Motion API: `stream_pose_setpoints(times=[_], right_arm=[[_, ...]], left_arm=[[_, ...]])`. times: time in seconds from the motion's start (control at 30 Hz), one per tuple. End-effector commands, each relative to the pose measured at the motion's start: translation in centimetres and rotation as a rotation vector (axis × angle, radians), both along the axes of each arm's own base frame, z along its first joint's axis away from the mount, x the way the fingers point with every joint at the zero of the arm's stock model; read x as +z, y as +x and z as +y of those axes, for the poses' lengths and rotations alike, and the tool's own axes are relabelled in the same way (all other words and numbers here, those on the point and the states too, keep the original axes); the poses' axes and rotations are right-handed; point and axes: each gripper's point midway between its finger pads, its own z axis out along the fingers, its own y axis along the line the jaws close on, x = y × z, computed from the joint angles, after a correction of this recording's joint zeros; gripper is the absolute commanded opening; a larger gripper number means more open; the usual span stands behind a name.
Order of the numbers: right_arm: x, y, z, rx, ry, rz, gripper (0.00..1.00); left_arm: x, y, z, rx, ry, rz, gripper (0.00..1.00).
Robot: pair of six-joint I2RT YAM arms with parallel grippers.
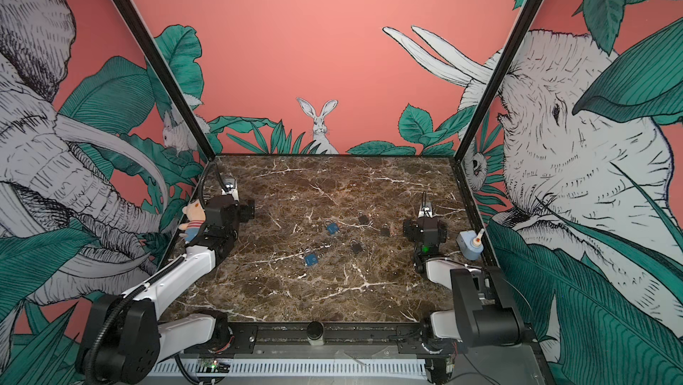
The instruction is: Lock with the key
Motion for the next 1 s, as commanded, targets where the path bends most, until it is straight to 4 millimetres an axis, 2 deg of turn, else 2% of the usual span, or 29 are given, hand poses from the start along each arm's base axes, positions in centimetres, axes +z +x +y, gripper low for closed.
stream_pose_setpoints(times=[0.0,0.1,0.27,0.37,0.47,0.67,0.8,0.97], right_arm=[[2.5,1.8,0.0,0.013,0.004,-0.146,0.99],[1.2,2.5,0.1,0.036,0.032,-0.128,0.99],[0.9,2.6,-0.3,0.063,0.097,-0.139,0.99],[1.0,2.5,-0.5,0.060,0.109,-0.146,1.00],[0.9,2.5,-0.4,0.064,0.113,-0.145,0.99],[0.8,2.9,0.3,0.113,0.122,-0.128,0.99],[0.8,2.9,0.4,0.122,0.127,-0.126,1.00],[0.7,3.3,2.0,0.224,0.136,-0.104,0.99]], left_arm=[[-0.8,0.9,-0.3,-0.037,-0.003,-0.037,0.93],[-2.2,1.3,-0.1,-0.038,-0.028,-0.048,0.93],[-2.2,1.9,0.1,-0.094,-0.080,-0.063,0.92],[-2.6,1.4,-0.1,-0.117,-0.087,-0.033,0.92],[-4.0,0.6,-0.5,-0.146,-0.082,0.035,0.91],[-5.3,1.1,-0.1,-0.137,-0.051,-0.001,0.91],[-7.0,1.9,-0.3,-0.153,-0.042,-0.003,0.90],[-8.2,2.2,-0.8,-0.211,-0.076,0.012,0.91]])
